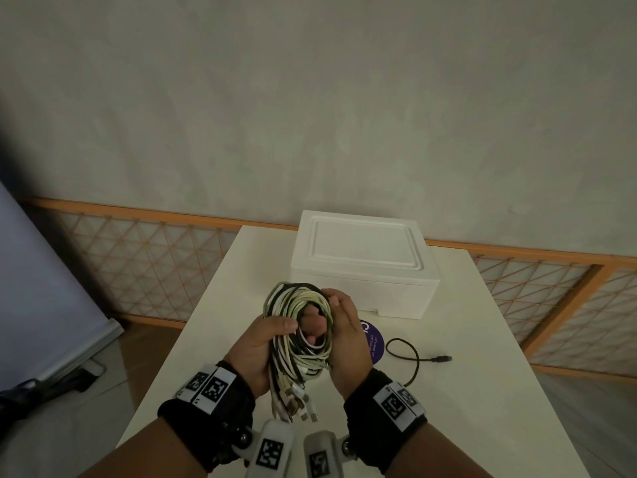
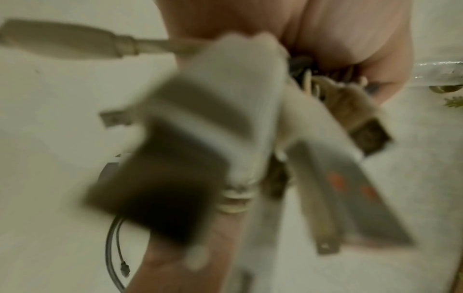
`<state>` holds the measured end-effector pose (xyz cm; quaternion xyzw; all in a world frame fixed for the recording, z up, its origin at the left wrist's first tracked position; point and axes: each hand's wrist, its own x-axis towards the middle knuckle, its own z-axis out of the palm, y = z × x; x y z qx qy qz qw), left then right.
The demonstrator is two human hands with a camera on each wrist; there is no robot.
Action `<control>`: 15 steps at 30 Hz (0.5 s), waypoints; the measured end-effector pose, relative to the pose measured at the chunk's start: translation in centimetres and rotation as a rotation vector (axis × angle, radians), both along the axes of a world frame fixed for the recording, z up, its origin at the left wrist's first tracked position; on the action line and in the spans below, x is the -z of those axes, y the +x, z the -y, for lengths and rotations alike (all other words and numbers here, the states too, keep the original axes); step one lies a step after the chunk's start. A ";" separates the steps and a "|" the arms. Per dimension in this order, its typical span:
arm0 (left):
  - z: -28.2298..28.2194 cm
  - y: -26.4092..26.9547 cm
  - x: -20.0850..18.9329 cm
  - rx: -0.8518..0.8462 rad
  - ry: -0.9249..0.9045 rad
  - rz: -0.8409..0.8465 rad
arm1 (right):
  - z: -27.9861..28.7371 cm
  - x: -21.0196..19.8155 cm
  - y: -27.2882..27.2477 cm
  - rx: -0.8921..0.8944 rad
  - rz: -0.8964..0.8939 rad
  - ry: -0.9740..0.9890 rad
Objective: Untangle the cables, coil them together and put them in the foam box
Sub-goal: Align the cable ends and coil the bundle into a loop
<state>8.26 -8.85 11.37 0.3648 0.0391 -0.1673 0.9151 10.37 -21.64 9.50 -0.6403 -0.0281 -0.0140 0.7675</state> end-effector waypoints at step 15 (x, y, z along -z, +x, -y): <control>0.0 0.5 -0.2 -0.126 -0.186 -0.040 | 1.8 1.4 -1.3 -0.257 0.154 -1.260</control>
